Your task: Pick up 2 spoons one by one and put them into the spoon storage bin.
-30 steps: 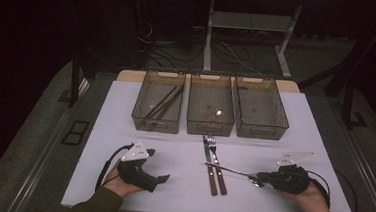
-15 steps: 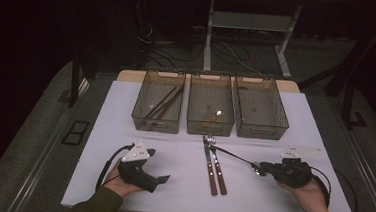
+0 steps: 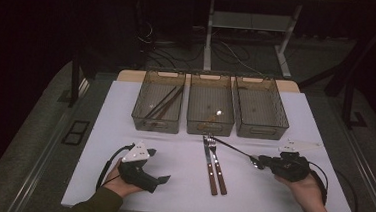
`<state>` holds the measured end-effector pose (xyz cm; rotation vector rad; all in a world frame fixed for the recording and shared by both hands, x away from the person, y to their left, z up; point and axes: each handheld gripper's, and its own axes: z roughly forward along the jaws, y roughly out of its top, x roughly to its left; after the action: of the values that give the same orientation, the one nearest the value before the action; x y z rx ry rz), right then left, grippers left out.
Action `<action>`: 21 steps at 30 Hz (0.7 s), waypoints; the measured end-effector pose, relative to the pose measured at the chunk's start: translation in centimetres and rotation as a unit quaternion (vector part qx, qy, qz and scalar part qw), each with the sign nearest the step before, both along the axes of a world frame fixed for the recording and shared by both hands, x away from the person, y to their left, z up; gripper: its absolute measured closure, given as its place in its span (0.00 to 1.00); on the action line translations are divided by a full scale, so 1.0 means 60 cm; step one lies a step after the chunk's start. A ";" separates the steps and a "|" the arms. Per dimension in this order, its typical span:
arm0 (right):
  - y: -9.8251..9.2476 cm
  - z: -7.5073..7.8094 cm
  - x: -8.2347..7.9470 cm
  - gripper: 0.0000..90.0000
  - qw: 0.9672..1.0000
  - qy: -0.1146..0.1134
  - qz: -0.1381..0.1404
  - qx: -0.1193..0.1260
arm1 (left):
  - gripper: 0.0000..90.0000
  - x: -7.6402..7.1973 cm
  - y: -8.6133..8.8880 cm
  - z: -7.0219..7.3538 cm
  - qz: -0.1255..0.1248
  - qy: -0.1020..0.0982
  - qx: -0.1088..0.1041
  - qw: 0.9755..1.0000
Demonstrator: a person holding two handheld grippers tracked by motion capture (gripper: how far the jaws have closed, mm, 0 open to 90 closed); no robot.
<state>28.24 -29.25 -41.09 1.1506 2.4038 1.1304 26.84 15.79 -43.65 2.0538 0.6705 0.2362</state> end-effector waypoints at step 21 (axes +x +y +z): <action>0.027 0.075 0.069 0.98 0.998 -0.046 -0.038 0.019 | 0.00 0.000 -0.002 -0.001 -0.005 -0.001 -0.002 1.000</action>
<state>32.38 -27.62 -36.60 1.1647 2.2589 1.1819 26.83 15.68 -43.69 2.0519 0.6592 0.2309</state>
